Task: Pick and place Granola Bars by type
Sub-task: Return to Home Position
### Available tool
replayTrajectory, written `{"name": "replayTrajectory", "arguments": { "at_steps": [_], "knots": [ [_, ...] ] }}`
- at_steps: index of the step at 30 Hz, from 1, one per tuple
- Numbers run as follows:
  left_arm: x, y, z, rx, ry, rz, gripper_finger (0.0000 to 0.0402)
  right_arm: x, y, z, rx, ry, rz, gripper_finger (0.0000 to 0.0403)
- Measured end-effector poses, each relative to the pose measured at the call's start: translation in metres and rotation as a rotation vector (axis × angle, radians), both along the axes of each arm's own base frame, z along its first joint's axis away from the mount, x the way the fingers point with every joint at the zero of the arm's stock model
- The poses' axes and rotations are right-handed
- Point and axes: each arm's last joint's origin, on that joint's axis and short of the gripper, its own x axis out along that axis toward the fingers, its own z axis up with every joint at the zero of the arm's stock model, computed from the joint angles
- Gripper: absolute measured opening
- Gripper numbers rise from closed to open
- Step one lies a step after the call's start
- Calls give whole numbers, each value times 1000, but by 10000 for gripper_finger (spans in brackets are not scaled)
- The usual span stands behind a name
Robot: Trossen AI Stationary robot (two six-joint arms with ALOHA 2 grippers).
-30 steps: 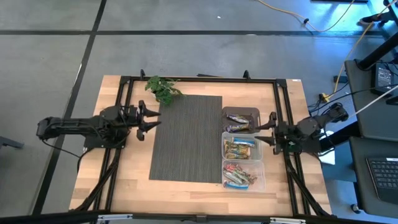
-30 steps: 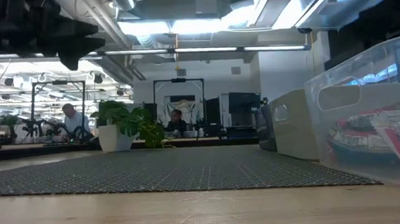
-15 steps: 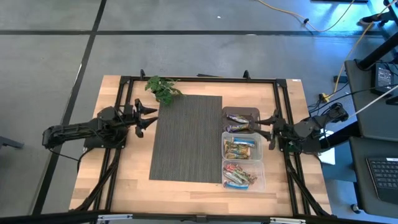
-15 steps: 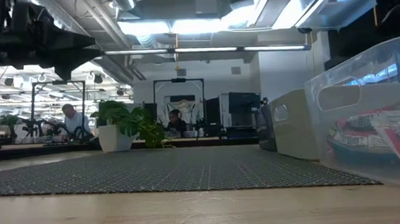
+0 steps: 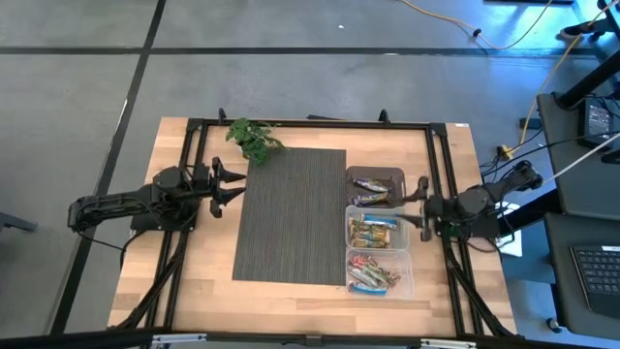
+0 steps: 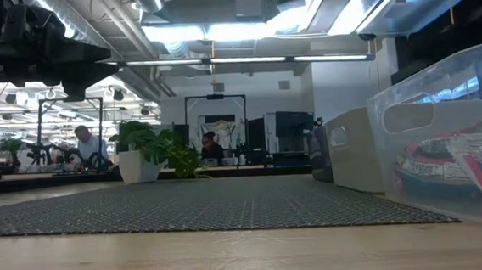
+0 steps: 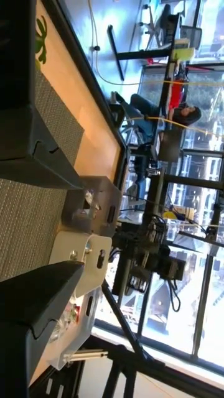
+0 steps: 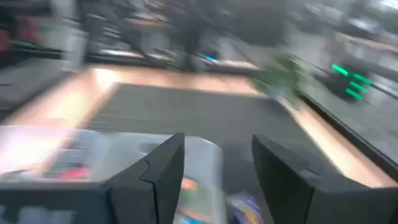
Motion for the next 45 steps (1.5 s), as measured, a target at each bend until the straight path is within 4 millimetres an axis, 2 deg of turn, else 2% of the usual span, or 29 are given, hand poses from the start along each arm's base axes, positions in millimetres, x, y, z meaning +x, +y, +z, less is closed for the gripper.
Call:
{"name": "replayTrajectory", "arguments": {
  "at_steps": [8,11,21,45],
  "knots": [
    [0,0,0,0,0,1,192,1,13,0,-43,-61,399,191],
    [0,0,0,0,0,1,192,0,14,-1,-38,-51,469,191],
    [0,0,0,0,0,3,192,0,15,-2,149,-13,466,191],
    [0,0,0,0,0,2,192,0,15,-2,144,-14,466,190]
  ]
}}
